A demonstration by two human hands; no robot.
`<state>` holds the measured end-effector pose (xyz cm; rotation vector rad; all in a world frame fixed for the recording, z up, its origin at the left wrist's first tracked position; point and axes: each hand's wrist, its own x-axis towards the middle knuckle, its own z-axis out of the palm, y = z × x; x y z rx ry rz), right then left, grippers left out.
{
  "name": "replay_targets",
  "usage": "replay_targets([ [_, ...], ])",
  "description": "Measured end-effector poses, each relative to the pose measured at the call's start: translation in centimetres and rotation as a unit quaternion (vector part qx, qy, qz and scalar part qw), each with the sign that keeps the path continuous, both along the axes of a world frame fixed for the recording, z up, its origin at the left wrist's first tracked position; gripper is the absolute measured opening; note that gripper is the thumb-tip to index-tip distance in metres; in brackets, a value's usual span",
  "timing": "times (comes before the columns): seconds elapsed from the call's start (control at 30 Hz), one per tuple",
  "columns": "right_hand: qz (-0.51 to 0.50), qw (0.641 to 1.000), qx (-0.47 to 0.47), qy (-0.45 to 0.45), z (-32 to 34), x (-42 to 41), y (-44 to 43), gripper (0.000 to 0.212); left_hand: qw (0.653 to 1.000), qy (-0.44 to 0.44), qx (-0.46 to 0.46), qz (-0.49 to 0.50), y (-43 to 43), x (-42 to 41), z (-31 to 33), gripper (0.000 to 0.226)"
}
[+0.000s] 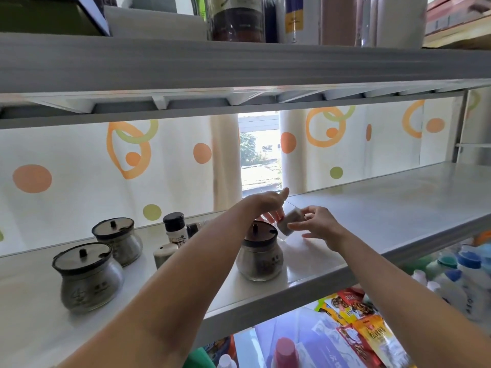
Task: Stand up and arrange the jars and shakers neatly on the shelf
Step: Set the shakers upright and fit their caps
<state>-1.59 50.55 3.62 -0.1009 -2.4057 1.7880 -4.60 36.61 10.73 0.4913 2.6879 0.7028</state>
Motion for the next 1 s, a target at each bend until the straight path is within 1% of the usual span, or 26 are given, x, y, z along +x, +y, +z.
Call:
replay_targets([
  [0.03,-0.006,1.000,0.008,0.019,0.0,-0.1,-0.1,0.052,1.000,0.006,0.002,0.002,-0.1,0.0,0.1,0.081],
  [0.1,-0.015,0.997,0.043,0.058,0.1,-0.3,-0.3,0.052,1.000,0.015,0.002,0.005,-0.4,0.1,0.3,0.081],
  [0.17,-0.015,0.989,0.118,0.082,0.4,-0.5,-0.4,0.046,1.000,0.021,-0.003,0.007,-0.5,0.3,0.3,0.081],
  [0.27,-0.004,0.971,0.226,0.079,1.0,-0.8,-1.0,0.032,1.000,0.019,-0.014,0.003,-0.7,0.4,0.2,0.080],
  [0.37,0.006,0.959,0.281,0.041,1.7,-1.2,-1.5,0.025,1.000,0.015,-0.020,0.003,-1.0,0.2,-0.2,0.080],
  [0.5,0.027,0.954,0.298,0.010,2.3,-1.3,-1.8,0.027,1.000,0.017,-0.003,0.006,-2.0,0.1,0.2,0.081],
  [0.6,0.051,0.956,0.290,-0.015,2.6,-1.1,-1.6,0.029,0.999,0.038,0.018,0.031,-3.0,0.1,0.9,0.077],
  [0.67,0.067,0.950,0.305,-0.030,3.4,-0.9,-1.2,0.031,0.997,0.040,0.031,0.050,-4.0,-0.3,1.3,0.075],
  [0.7,0.073,0.946,0.315,-0.033,4.0,-0.8,-1.0,0.035,0.997,0.039,0.036,0.059,-4.5,-0.5,1.3,0.074],
  [0.8,0.075,0.939,0.334,-0.034,6.4,-1.0,-0.6,0.056,0.994,0.039,0.050,0.091,-5.7,-1.4,1.4,0.070],
  [0.87,0.058,0.942,0.330,-0.019,8.0,-1.7,-0.8,0.054,0.992,0.042,0.058,0.107,-6.0,-2.1,1.3,0.067],
  [1.0,0.049,0.943,0.328,0.012,9.3,-4.2,-2.4,0.039,0.990,0.052,0.066,0.115,-6.3,-4.1,1.0,0.064],
])
